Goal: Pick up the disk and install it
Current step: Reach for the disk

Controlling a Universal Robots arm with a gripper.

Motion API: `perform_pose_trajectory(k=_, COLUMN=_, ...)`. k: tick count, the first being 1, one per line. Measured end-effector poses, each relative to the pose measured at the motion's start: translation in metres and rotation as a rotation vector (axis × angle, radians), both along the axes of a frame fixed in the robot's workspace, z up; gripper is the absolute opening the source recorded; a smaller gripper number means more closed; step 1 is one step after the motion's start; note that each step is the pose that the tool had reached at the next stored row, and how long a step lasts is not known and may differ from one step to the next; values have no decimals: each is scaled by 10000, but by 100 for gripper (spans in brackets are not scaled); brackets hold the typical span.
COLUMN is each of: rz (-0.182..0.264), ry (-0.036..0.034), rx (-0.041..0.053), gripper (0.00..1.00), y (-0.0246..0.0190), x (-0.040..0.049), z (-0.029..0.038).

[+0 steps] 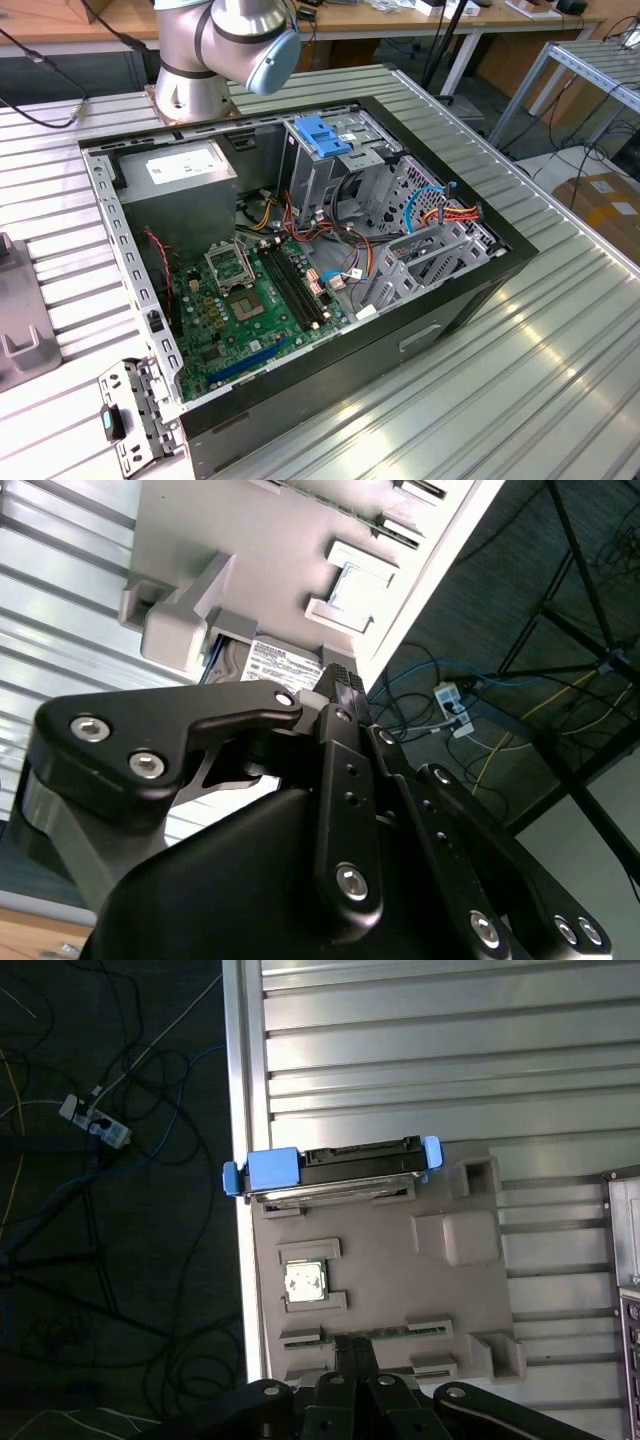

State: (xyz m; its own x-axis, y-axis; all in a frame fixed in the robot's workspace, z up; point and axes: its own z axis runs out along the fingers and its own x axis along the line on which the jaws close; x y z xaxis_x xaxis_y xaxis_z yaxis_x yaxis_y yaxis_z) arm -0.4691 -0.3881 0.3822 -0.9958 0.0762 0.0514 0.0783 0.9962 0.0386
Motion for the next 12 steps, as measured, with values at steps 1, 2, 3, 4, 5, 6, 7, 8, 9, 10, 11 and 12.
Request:
perform_pose_trajectory(k=1, rz=0, ry=0, rx=0, gripper=10, y=0, x=-9, z=0)
perform_pose_trajectory(k=2, rz=0, ry=0, rx=0, gripper=10, y=0, x=-16, z=-1)
perform_pose_trajectory(k=3, rz=0, ry=1, rx=0, gripper=10, y=0, x=-30, z=-1)
perform_pose_trajectory(k=4, rz=0, ry=0, rx=-1, gripper=10, y=0, x=-36, z=-1)
perform_pose_trajectory(k=5, rz=0, ry=0, rx=0, gripper=10, y=0, x=-42, z=-2)
perform_pose_trajectory(k=6, rz=0, ry=0, rx=0, gripper=10, y=0, x=-49, z=-2)
perform_pose_trajectory(k=7, rz=0, ry=0, rx=0, gripper=10, y=0, x=-55, z=-3)
perform_pose_trajectory(k=8, rz=1, ry=0, rx=0, gripper=10, y=0, x=-64, z=-4)
perform_pose_trajectory(k=9, rz=0, ry=0, rx=0, gripper=10, y=0, x=-72, z=-4)
perform_pose_trajectory(k=10, rz=0, ry=0, rx=0, gripper=10, y=0, x=-78, z=-4)
perform_pose_trajectory(k=11, rz=0, ry=1, rx=0, gripper=10, y=0, x=-84, z=-5)
perform_pose_trajectory(k=12, rz=0, ry=1, rx=-1, gripper=10, y=0, x=-91, z=-5)
